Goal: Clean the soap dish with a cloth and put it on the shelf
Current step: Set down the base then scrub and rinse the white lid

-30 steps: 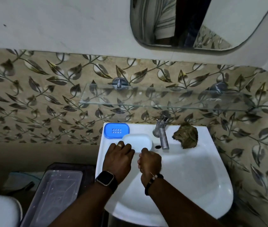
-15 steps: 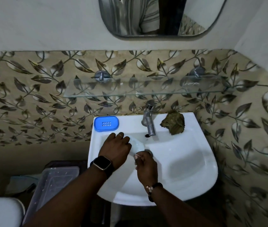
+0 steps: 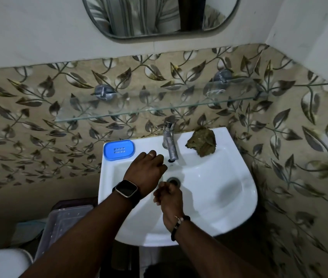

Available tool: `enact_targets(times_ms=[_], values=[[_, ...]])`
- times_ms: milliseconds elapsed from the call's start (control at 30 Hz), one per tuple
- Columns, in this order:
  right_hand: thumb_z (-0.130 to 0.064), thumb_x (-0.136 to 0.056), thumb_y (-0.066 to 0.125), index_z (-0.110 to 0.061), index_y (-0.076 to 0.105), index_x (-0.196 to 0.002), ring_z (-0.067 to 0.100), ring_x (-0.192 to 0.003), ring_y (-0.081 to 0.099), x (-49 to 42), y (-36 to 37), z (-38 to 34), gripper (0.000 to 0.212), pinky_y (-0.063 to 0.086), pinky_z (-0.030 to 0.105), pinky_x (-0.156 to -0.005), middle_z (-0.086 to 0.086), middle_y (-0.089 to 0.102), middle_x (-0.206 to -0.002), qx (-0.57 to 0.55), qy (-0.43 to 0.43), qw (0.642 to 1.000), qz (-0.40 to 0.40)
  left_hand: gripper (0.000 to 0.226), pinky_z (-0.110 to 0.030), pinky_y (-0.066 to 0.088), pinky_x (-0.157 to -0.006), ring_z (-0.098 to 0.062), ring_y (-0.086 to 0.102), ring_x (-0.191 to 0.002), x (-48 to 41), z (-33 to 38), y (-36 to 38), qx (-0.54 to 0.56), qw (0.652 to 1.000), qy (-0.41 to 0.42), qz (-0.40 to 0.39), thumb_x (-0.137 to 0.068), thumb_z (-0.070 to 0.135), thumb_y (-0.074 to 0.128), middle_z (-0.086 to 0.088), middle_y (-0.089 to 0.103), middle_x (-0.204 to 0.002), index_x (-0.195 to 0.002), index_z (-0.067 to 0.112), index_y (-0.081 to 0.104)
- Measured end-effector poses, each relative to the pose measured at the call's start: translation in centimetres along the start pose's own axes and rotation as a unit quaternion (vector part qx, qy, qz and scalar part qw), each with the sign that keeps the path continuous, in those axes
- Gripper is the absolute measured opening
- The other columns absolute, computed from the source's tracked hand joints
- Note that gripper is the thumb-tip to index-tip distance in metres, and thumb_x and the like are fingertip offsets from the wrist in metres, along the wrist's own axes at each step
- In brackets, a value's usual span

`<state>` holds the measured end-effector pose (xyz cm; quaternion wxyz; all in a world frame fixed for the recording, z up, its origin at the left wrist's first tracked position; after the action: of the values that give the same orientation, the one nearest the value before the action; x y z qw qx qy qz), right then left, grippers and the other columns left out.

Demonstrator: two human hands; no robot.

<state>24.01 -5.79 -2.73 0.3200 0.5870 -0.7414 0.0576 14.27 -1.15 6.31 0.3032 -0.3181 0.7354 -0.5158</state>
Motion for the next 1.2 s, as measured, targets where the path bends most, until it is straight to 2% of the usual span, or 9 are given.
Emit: enact_targets(times_ms=[133,233,333,567,700,800,933,1033,1200], values=[[-0.003,-0.102,0.038,-0.005,0.064,-0.087,0.017,-0.045,0.051,0.3,0.3,-0.2,0.029,0.038,0.028,-0.051,0.006,0.063,-0.056,-0.012,0.002,1.000,0.006,0.044,-0.031,0.041,-0.055,-0.028,0.058,-0.074,-0.6,0.6,-0.3,0.035,0.999,0.011,0.008,-0.072,0.018,0.032,-0.003,0.062,-0.079,-0.078,0.015,0.076],[-0.003,-0.101,0.044,-0.005,0.063,-0.089,0.014,-0.043,0.048,0.3,0.4,-0.4,0.022,0.038,0.029,-0.053,0.002,0.059,-0.052,-0.022,0.011,1.000,0.001,0.018,-0.026,0.037,-0.051,-0.027,0.060,-0.073,-1.0,0.9,-1.2,0.047,0.999,0.017,0.012,-0.065,0.016,0.067,-0.003,0.064,-0.079,-0.080,0.013,0.077],[-0.006,-0.102,0.042,-0.004,0.059,-0.090,0.015,-0.046,0.047,0.4,0.4,-0.5,0.021,0.037,0.029,-0.053,0.005,0.057,-0.055,-0.032,0.009,0.999,-0.004,0.035,-0.023,0.028,-0.052,-0.027,0.063,-0.074,-1.4,1.2,-1.5,0.069,0.997,0.014,0.031,-0.050,0.013,0.087,-0.003,0.066,-0.081,-0.084,0.013,0.078],[-0.006,-0.102,0.040,-0.009,0.057,-0.076,0.016,-0.048,0.045,0.5,0.2,-0.6,0.031,0.036,0.031,-0.055,0.005,0.055,-0.055,0.030,-0.045,0.998,-0.011,0.039,-0.028,0.043,-0.047,-0.028,0.059,-0.081,-1.4,1.5,0.2,0.117,0.989,0.006,0.093,-0.053,0.011,0.089,-0.004,0.065,-0.085,-0.090,0.011,0.078],[-0.008,-0.102,0.038,-0.005,0.058,-0.080,0.015,-0.046,0.049,0.3,-0.2,-1.0,0.030,0.039,0.026,-0.048,0.008,0.058,-0.059,0.055,-0.061,0.997,0.000,0.022,-0.035,0.050,-0.057,-0.028,0.059,-0.081,-0.3,1.2,1.0,0.206,0.961,-0.076,0.166,-0.080,0.022,0.082,-0.006,0.066,-0.089,-0.099,0.010,0.076],[-0.016,-0.098,0.049,-0.009,0.060,-0.084,0.017,-0.060,0.059,-0.8,-1.7,-1.4,0.019,0.046,0.031,-0.056,0.006,0.066,-0.072,0.216,-0.236,0.947,0.038,0.020,-0.029,0.046,-0.068,-0.016,0.058,-0.078,1.7,0.4,1.6,0.349,0.881,-0.242,0.208,-0.092,0.037,0.069,0.001,0.064,-0.087,-0.093,0.018,0.072],[-0.031,-0.100,0.051,-0.019,0.060,-0.085,0.017,-0.072,0.061,-1.8,-3.8,-2.2,0.022,0.047,0.031,-0.064,-0.003,0.067,-0.078,0.476,-0.443,0.759,0.024,0.030,-0.034,0.057,-0.077,-0.017,0.071,-0.076,4.1,0.2,3.8,0.531,0.670,-0.494,0.159,-0.088,0.051,0.070,0.002,0.071,-0.093,-0.089,0.021,0.066],[-0.024,-0.101,0.053,-0.018,0.058,-0.084,0.021,-0.065,0.054,-1.6,-4.4,-3.0,0.018,0.046,0.037,-0.061,-0.002,0.062,-0.075,0.553,-0.524,0.648,0.000,0.030,-0.044,0.063,-0.081,-0.024,0.076,-0.071,5.2,0.8,5.3,0.668,0.533,-0.511,0.090,-0.091,0.038,0.071,-0.014,0.077,-0.095,-0.103,0.011,0.072],[-0.033,-0.104,0.046,-0.023,0.061,-0.094,0.020,-0.074,0.058,-1.5,-5.7,-2.1,0.021,0.049,0.038,-0.067,-0.006,0.063,-0.083,0.575,-0.498,0.647,-0.059,0.018,-0.042,0.063,-0.079,-0.031,0.070,-0.069,6.4,2.4,6.5,0.748,0.412,-0.511,0.098,-0.094,0.015,0.069,-0.029,0.071,-0.083,-0.101,-0.001,0.073]])
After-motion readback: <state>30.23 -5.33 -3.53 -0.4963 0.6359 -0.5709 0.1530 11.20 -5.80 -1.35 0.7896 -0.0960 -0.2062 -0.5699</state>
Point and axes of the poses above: each hand's wrist, its own x-axis away from the middle knuckle, its own y-axis out of the palm, z = x × y, the point moved 1 cm from there along -x, towards the middle knuckle
